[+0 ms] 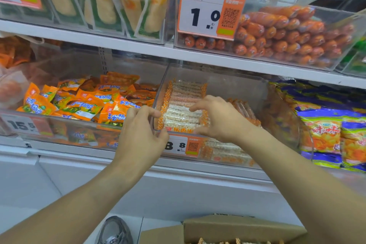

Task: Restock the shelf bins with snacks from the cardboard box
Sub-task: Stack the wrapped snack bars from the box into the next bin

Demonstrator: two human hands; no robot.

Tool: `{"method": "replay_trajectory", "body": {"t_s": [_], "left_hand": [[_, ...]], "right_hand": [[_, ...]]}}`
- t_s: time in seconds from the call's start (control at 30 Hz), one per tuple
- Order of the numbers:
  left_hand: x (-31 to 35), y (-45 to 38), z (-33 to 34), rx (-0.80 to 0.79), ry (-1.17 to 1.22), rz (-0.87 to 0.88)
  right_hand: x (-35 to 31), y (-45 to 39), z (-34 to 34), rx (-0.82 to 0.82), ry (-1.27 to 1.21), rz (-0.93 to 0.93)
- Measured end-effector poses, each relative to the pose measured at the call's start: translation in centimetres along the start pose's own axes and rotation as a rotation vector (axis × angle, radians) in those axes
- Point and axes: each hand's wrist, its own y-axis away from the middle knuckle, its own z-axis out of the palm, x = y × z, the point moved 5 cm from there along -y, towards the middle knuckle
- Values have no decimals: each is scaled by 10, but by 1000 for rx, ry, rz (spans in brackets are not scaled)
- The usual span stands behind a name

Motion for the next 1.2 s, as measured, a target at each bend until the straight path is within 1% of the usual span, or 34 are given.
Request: {"method": "replay_trajectory", "body": {"t_s": [0.03, 0.1, 0.17, 0.2, 0.23, 0.27, 0.3, 0.33, 0.4, 0.43, 0.47, 0.5, 0.53, 0.57, 0.6, 0.7, 0.77, 0.83, 0.9, 0.97, 1.03, 1.1, 1.2], "left_hand": [[0, 0, -1, 4, 0, -2], [3, 0, -5, 44, 5, 9], [14, 3, -8, 95, 58, 91], [22, 6, -5, 71, 116, 143], [29, 11, 2, -3, 195, 181], [35, 17, 11, -117, 254, 206], [40, 24, 26, -264, 266, 230], [44, 33, 45, -446, 223, 240], [31, 59, 91, -902, 15, 182], [20, 75, 112, -1104, -139, 154], [10, 92, 130, -1251, -290, 167], [1, 109, 147, -1341, -409, 200], [-7, 124, 165, -1386, -474, 228], [-13, 140, 183, -1394, -490, 234], [-18, 154, 200, -1365, -467, 214], [-28, 188, 251, -1188, -312, 87], [-42, 212, 283, -1119, -306, 46], [-60, 240, 308, -1143, -391, 81], [-73, 265, 324, -1212, -460, 99], [-83, 285, 334, -1307, -464, 84], [-87, 297, 339, -1363, -482, 98], [-88, 308, 340, -1375, -498, 97], [-91, 314, 340, -1341, -490, 48]], "right_hand": [[3, 11, -6, 84, -9, -4], [8, 46, -20, 332, -106, -43], [14, 93, -25, 539, -227, -79], [19, 116, -21, 568, -268, -73], [25, 137, -12, 539, -297, -47], [34, 153, 3, 457, -331, -4], [47, 167, 21, 330, -375, 74], [63, 180, 44, 159, -411, 180], [100, 205, 95, -177, -437, 346], [117, 218, 118, -308, -431, 398], [132, 233, 139, -407, -414, 431], [143, 250, 157, -473, -394, 466], [154, 269, 174, -512, -368, 507], [162, 288, 189, -528, -328, 546], [171, 307, 205, -527, -291, 592], [189, 356, 248, -511, -288, 726], [192, 381, 270, -558, -286, 807], [190, 402, 288, -630, -290, 866], [188, 417, 302, -673, -258, 880], [188, 425, 307, -673, -229, 880], [187, 426, 306, -665, -210, 880], [182, 425, 307, -638, -193, 830], [173, 422, 307, -596, -243, 772]]}}
